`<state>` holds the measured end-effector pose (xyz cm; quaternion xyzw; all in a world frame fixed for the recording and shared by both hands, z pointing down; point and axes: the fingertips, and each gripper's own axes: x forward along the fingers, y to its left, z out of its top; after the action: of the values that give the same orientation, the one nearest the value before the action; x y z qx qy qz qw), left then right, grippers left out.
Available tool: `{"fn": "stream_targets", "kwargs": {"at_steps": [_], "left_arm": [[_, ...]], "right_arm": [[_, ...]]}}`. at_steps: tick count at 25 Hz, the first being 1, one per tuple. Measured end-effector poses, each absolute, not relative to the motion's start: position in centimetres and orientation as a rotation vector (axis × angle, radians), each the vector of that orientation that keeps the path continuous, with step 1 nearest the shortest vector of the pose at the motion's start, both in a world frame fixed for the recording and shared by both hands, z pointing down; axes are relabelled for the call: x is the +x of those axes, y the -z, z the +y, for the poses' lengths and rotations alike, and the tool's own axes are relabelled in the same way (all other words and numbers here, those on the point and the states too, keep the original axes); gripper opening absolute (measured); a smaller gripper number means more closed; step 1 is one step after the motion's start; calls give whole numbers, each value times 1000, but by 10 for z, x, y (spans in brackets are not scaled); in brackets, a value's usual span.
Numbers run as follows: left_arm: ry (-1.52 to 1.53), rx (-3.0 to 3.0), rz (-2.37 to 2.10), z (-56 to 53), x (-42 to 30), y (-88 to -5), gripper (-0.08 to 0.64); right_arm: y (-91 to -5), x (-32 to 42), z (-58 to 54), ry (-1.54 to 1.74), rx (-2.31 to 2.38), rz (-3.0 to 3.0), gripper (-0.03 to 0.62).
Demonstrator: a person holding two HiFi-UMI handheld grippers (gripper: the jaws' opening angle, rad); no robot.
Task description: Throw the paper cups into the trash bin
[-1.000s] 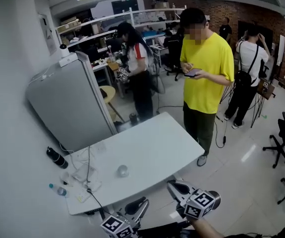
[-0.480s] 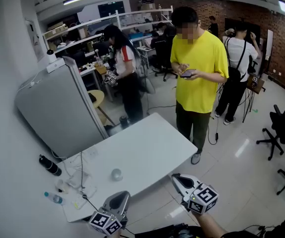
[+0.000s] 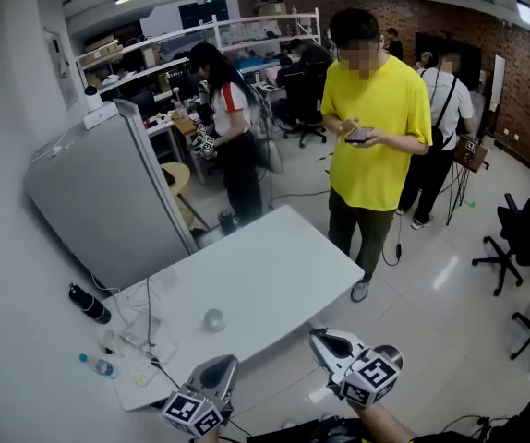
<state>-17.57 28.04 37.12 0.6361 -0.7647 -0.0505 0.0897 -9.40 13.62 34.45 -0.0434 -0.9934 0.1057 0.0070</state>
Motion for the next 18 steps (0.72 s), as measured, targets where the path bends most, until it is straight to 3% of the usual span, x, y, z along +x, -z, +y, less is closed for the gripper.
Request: {"fn": "stream_targets", "kwargs": {"at_steps": [18], "left_arm": [[173,1793,-2301,359,-172,-391,20]], "right_arm": [[-346,-93,203,-235,-116,-3062,5]]}}
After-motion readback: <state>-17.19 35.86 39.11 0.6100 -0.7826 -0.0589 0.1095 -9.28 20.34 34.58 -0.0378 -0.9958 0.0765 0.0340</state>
